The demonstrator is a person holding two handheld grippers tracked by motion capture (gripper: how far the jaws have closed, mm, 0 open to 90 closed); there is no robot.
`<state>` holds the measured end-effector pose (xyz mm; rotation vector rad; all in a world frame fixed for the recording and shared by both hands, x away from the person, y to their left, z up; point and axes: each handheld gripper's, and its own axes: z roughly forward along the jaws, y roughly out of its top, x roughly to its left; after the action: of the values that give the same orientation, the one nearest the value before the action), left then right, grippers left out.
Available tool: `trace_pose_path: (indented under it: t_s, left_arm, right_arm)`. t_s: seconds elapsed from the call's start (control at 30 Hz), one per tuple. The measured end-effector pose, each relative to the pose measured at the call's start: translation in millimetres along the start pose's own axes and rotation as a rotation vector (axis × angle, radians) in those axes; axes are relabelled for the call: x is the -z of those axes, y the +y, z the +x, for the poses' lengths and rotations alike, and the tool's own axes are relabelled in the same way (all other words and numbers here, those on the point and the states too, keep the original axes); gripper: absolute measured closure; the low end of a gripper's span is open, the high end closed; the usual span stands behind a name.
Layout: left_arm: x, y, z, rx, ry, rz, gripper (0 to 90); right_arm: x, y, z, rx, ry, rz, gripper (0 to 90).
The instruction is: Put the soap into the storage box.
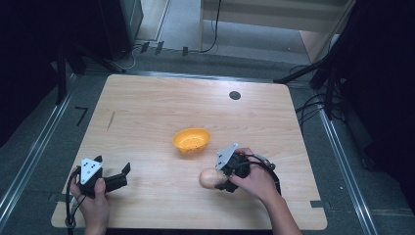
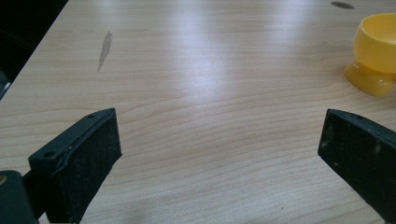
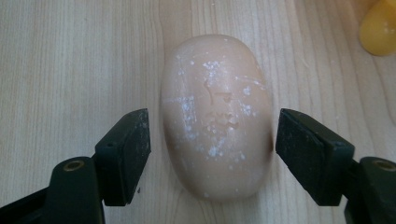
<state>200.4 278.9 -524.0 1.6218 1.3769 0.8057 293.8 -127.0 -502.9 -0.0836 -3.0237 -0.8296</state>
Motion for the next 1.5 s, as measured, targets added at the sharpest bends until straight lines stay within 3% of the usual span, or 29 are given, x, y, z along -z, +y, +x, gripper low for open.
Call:
trace_pose_path:
  t_s: [0.83, 1.5]
  left_arm:
    - [-1.2, 0.2, -1.2, -0.007, -0.006, 0.007, 4.2]
    - [-1.2, 0.3, -2.0, -0.010, 0.001, 0.010, 5.1]
  right_arm:
    - [-17.4, 8.5, -0.7, 0.024, -0.003, 0.099, 31.9]
    - [-17.4, 10.2, 0.3, 0.003, -0.013, 0.117, 32.2]
